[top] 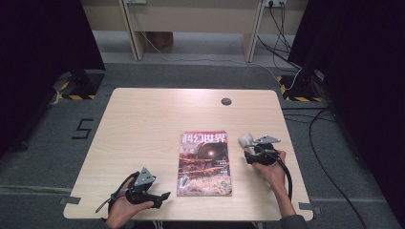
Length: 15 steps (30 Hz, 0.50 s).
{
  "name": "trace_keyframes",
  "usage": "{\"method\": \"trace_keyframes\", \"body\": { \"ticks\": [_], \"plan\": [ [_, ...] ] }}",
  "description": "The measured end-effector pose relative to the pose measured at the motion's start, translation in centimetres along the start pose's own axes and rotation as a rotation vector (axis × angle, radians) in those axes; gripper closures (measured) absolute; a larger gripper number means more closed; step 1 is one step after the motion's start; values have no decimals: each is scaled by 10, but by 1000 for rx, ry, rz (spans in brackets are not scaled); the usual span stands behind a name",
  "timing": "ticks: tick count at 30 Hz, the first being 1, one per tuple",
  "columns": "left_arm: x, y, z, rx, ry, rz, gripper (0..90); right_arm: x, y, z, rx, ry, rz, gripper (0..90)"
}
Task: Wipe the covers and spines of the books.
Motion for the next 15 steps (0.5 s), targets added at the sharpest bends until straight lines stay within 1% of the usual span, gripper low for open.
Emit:
{"method": "trace_keyframes", "body": {
  "ticks": [3,6,9,11,13,15],
  "plan": [
    [1,0,1,4,5,3,166,6,-4,1,-3,11,13,367],
    [1,0,0,5,5,4,166,11,-8,0,11,14,6,342],
    [1,0,0,4,4,4,166,16,-12,0,32,20,15,337],
    [1,-1,0,6,3,6,166,19,-15,-1,34,27,27,334],
    [1,-2,0,10,4,9,166,23,-17,-2,23,34,38,325],
    [1,-2,0,12,5,10,166,27,-18,-5,27,38,45,318]
  ]
}}
Point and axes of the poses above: each handheld gripper's, and its own axes: x roughly backward along the jaws, z roughly out of its top, y roughly to its right, the point moved 5 cm from there along -x, roughly forward along the jaws, and after that the axes turned 2 degrees about -x, right-handed, at the moved point
